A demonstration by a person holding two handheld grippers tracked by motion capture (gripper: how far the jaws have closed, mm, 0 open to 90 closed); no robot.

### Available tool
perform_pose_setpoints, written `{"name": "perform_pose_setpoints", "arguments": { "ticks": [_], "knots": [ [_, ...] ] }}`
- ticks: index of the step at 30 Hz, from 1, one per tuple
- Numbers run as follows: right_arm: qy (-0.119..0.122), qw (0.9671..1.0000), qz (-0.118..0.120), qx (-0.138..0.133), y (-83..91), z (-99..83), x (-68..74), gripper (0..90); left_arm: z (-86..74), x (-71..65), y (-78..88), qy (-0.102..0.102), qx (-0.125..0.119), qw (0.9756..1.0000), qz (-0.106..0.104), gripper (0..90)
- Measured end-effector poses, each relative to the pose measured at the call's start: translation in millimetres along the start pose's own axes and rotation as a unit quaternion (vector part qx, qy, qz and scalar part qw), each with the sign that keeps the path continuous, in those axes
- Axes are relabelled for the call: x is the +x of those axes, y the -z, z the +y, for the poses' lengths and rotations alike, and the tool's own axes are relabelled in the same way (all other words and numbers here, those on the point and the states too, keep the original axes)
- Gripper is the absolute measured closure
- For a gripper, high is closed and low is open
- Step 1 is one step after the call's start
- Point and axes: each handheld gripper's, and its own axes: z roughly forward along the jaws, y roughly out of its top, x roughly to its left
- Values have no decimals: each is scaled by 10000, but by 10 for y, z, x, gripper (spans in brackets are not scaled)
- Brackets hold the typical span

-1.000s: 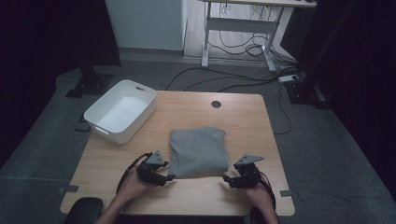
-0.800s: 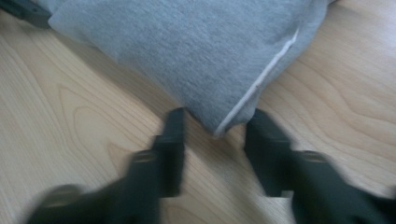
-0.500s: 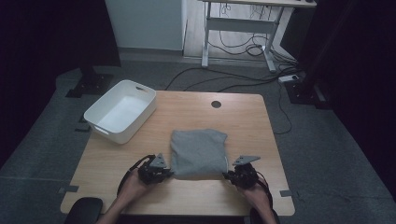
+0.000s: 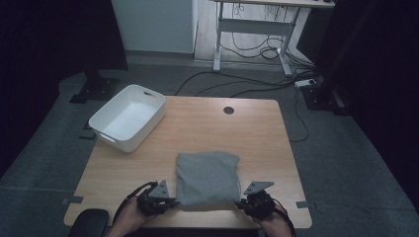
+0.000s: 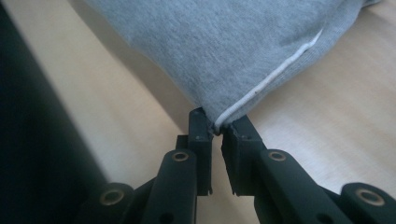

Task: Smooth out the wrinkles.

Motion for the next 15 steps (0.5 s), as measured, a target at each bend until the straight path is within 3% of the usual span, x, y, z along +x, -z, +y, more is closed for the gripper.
{"name": "perform_pose_setpoints", "arguments": {
  "ticks": [4, 6, 9, 11, 15],
  "knots": [
    [37, 9999, 76, 65, 18, -46, 86, 810, -66, -65, 26, -8, -34, 10000, -74, 834],
    [40, 9999, 82, 48, 26, -43, 83, 781, -73, -28, 54, 79, -176, 9997, -121, 768],
    [-52, 9999, 48, -138, 80, -11, 12, 579, -56, 86, 143, 301, -423, 9986, -79, 535],
    [-165, 9995, -9, -274, 135, 23, -84, 454, -43, 178, 207, 382, -541, 9977, 108, 426],
    [-442, 9971, -287, -554, 191, 91, -269, 275, -21, 432, 279, 672, -627, 9946, 476, 292]
  ]
}}
